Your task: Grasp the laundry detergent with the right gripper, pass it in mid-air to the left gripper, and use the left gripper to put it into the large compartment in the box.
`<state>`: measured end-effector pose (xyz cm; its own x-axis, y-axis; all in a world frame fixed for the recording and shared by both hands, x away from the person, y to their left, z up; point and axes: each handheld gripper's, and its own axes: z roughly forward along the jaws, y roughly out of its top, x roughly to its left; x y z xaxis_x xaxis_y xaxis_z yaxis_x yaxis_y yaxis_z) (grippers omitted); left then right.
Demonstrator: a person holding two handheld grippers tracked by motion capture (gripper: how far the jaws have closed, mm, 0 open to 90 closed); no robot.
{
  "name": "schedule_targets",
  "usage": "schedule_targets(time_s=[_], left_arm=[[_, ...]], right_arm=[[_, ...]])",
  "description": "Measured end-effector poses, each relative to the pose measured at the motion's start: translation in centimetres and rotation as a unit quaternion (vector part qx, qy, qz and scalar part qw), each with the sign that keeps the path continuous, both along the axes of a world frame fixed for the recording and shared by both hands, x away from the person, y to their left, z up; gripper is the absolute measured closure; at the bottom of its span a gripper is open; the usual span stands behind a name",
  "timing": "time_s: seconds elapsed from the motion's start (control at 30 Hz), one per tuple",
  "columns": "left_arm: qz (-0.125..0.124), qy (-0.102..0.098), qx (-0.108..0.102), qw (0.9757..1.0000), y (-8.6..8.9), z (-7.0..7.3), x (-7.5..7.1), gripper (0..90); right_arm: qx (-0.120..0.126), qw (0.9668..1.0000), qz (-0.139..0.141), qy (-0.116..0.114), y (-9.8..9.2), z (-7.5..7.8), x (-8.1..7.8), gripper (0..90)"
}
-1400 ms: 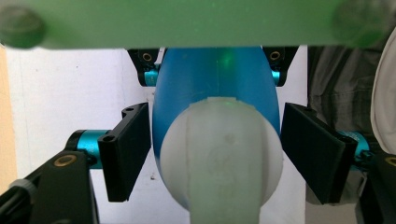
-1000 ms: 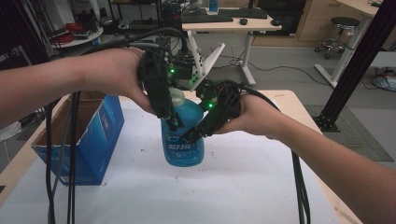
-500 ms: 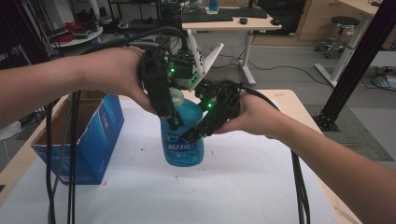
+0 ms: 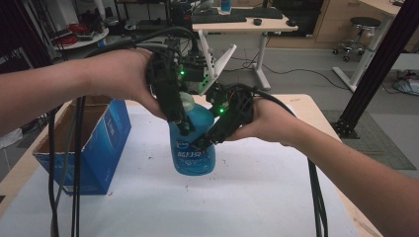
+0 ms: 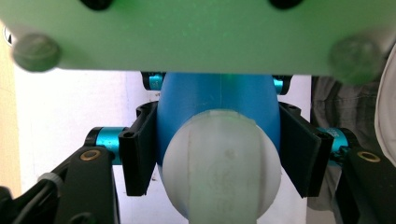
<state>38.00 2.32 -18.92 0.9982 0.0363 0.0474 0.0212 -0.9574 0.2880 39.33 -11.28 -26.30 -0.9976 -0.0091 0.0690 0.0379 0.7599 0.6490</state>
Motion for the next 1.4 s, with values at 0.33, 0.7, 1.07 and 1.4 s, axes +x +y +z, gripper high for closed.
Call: schedule_targets(time_s=[0.33, 0.7, 1.07, 1.4], left_arm=[[0.001, -0.004, 0.001, 1.0, 0.0, 0.0, -0.1, 37.6], [0.004, -0.004, 0.003, 1.0, 0.0, 0.0, -0.1, 38.1], [0.007, 0.006, -0.003, 1.0, 0.2, -0.3, 0.1, 38.2], [0.017, 0.018, -0.004, 0.9997, 1.1, -0.1, 0.4, 38.3]], right_arm=[[0.001, 0.9999, 0.009, -0.005, 0.1, -0.1, 0.1, 46.5], [-0.002, 1.0, 0.004, 0.0, 0.1, -0.1, 0.1, 45.1], [0.002, 0.9999, 0.013, 0.006, 0.3, -0.3, 0.2, 32.0], [-0.014, 0.9996, -0.003, 0.024, 0.0, -0.5, 0.2, 22.5]])
